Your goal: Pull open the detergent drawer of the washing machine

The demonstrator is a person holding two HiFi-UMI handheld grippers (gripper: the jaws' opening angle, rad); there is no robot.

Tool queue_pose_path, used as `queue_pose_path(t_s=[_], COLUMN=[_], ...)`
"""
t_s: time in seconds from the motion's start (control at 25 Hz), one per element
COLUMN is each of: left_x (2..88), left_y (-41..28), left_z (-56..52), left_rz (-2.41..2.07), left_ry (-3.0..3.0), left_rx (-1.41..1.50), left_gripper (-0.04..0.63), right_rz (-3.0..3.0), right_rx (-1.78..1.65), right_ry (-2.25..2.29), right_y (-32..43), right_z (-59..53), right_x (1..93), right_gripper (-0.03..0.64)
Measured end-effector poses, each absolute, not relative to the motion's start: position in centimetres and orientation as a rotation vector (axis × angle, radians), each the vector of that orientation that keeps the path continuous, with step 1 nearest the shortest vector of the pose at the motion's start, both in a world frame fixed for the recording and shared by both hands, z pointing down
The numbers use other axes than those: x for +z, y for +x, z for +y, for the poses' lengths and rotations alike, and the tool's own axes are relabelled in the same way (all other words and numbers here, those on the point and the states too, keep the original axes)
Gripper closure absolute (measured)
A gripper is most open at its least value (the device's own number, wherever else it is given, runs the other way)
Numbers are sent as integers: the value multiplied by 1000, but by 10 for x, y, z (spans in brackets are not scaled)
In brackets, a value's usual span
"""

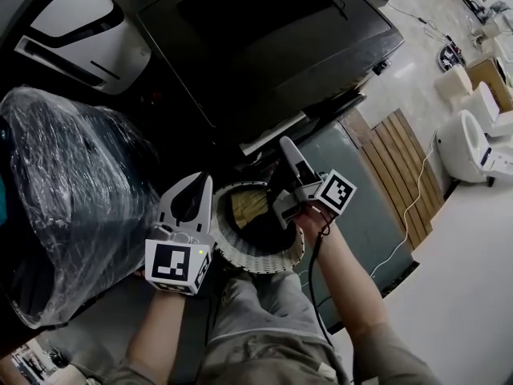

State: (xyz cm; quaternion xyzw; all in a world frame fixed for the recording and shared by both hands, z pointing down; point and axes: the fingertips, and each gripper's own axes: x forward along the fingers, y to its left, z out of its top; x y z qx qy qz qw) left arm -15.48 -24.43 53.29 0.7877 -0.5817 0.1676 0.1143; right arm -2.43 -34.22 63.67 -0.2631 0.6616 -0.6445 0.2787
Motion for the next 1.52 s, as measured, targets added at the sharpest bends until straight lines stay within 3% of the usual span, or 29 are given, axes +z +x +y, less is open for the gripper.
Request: queue_pose_path(t_s=[1.08, 1.52], left_x=[523, 502], left_y=[-108, -110], left_z=[-218, -207], left_rz=[-1531, -1543], left_ry=[2417, 2432], left_rx=[501, 507], left_gripper=[574, 574], right_rz=[1734, 2181], right_rx=[-1712, -1504], right_ry=[-787, -1179], right_y=[52, 50], right_z=[-257, -239], right_x=[639, 610], right_gripper=[227, 227])
